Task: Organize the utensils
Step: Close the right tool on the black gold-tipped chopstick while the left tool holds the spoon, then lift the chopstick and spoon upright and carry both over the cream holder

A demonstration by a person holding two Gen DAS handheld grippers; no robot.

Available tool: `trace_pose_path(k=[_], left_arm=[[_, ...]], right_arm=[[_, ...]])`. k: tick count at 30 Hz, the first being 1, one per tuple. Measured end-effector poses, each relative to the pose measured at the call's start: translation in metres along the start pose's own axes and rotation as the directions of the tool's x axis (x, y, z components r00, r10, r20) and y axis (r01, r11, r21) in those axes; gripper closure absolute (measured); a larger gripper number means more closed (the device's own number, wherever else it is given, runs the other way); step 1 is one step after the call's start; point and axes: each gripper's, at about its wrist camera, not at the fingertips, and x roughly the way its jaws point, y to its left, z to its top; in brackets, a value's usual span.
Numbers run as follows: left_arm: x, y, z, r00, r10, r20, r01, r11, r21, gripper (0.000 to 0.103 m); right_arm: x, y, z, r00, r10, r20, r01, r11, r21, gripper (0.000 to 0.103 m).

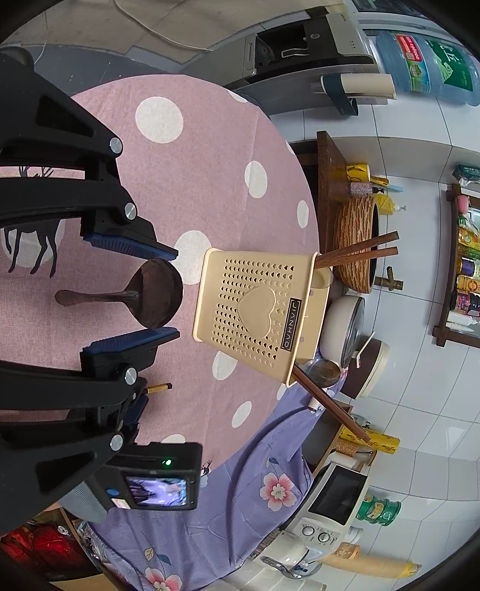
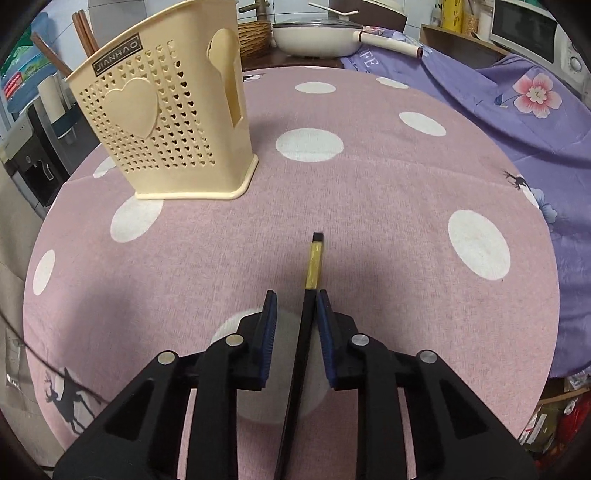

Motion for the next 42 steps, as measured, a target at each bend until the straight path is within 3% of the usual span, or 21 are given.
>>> trace_pose_path(k=[4,9,14,20,24,33,42], left_arm=[[0.0,0.0,0.0,1.0,0.0,-0.001,0.0,1.0,-0.002,0.067],[0.0,0.0,0.0,1.0,0.0,-0.003,0.0,1.0,0.002,0.067],[0.0,0.001,0.0,1.0,-0.001,-0.005,0.001,1.0,0.003,0.067],[0.0,0.005,0.001,1.0,0.002,-0.003,-0.002,1.0,-0.001,0.067],[-0.001,0.005,0.001,1.0,0.005,-0.003,-0.005,1.0,-0.003,0.067],[-0.004,0.005,0.004,1.0,0.005,0.001,-0.005,1.0,0.006,0.067],[-0.007,0.004,0.012,1.0,-0.014,0.011,0.013,1.0,0.009,0.067]], right_arm=[[0.009,0.001,0.013,1.0,-0.017,-0.007,0.017,1.0,0.003,0.095],[0.01,-0.005,0.015,0.999,0.037,-0.014,-0.036,0.999,0.03,0.095],[-0.014,-0.014,0.011,0.991,0.118,0.067,-0.121,0.991,0.05,0.095],[-0.071,-0.024,0.014,0.962,0.202,0.186,-0.212,0.976,0.04,0.095],[-0.119,-0.029,0.017,0.926,0.255,0.28,-0.272,0.962,0.021,0.095],[-0.171,-0.02,0.013,0.876,0.313,0.366,-0.312,0.948,-0.064,0.095],[-0.182,-0.006,0.017,0.867,0.334,0.37,-0.309,0.943,-0.125,0.095]])
